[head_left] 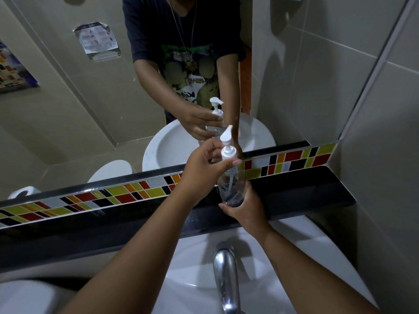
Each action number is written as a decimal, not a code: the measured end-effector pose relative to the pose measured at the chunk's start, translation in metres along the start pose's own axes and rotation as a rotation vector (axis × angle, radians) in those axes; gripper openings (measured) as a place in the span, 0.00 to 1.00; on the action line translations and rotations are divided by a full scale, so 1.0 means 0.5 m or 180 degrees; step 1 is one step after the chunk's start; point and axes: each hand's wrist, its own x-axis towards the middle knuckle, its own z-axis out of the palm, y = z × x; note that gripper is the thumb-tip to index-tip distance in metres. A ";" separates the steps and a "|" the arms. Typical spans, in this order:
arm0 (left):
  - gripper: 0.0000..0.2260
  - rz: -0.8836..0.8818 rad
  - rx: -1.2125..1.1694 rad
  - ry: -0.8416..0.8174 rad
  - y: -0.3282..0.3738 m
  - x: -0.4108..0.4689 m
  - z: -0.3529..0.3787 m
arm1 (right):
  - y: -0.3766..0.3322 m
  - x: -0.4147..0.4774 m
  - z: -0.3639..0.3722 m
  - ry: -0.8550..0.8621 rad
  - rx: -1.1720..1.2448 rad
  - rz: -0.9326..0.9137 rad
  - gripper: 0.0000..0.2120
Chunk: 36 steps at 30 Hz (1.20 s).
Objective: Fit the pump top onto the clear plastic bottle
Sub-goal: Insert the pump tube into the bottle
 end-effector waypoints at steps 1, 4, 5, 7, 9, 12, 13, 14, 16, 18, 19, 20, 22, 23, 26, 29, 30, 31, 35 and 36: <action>0.11 -0.0015 0.0068 -0.0031 -0.008 0.001 0.003 | 0.001 0.000 0.000 -0.0010 -0.0005 -0.0010 0.41; 0.13 -0.0099 0.0091 -0.0010 -0.029 -0.003 0.011 | 0.004 0.002 0.000 -0.0037 0.0011 0.0007 0.38; 0.13 -0.0110 0.0111 0.0009 -0.035 -0.005 0.013 | 0.006 0.003 0.000 -0.0052 0.0030 0.0018 0.37; 0.13 -0.0112 0.0166 0.0024 -0.043 -0.006 0.015 | 0.008 0.003 0.000 -0.0081 0.0037 0.0017 0.36; 0.14 -0.0088 0.0263 0.0036 -0.043 -0.004 0.014 | 0.010 0.004 -0.001 -0.0079 0.0004 -0.0004 0.37; 0.13 -0.0062 0.0378 -0.0054 -0.042 0.001 0.007 | 0.013 0.005 0.000 -0.0063 -0.0010 -0.0009 0.37; 0.13 -0.0056 0.0383 -0.0127 -0.042 0.002 0.002 | 0.013 0.005 0.001 -0.0048 -0.0015 0.0000 0.36; 0.12 -0.0026 0.0405 -0.0192 -0.042 0.004 -0.003 | 0.013 0.006 0.001 -0.0038 -0.0022 0.0009 0.36; 0.12 0.0070 0.0545 -0.0226 -0.044 0.004 -0.011 | 0.012 0.008 0.002 -0.0035 -0.0045 0.0036 0.37; 0.14 0.0120 0.0542 -0.0148 -0.049 0.002 -0.017 | 0.013 0.009 0.003 -0.0028 -0.0059 0.0067 0.37; 0.15 0.0080 0.0414 -0.0089 -0.051 -0.002 -0.018 | 0.014 0.009 0.003 -0.0033 -0.0054 0.0079 0.37; 0.15 0.0036 0.0289 -0.0064 -0.053 -0.006 -0.018 | 0.015 0.009 0.004 -0.0037 -0.0059 0.0085 0.37; 0.15 -0.0023 0.0179 -0.0062 -0.059 -0.012 -0.017 | 0.017 0.009 0.004 -0.0032 -0.0079 0.0089 0.37; 0.16 -0.0029 0.0145 -0.0081 -0.061 -0.014 -0.013 | 0.018 0.009 0.005 -0.0030 -0.0074 0.0086 0.37; 0.16 -0.0090 0.0020 -0.0137 -0.059 -0.007 0.001 | 0.019 0.009 0.005 -0.0076 -0.0022 0.0061 0.38; 0.17 -0.0190 -0.0061 -0.0117 -0.054 0.003 0.019 | 0.022 0.008 0.004 -0.0123 -0.0027 0.0051 0.38; 0.17 -0.0218 -0.0102 -0.0075 -0.052 0.006 0.023 | 0.023 0.008 0.004 -0.0126 -0.0047 0.0056 0.39; 0.17 -0.0230 -0.0117 -0.0024 -0.052 0.009 0.025 | 0.022 0.009 0.003 -0.0127 -0.0052 0.0063 0.38; 0.17 -0.0259 -0.0293 0.0182 -0.054 0.006 0.013 | 0.017 0.011 0.004 -0.0132 -0.0025 0.0160 0.37; 0.17 -0.0296 -0.0380 0.0213 -0.056 0.004 0.006 | 0.016 0.012 0.004 -0.0116 -0.0040 0.0171 0.37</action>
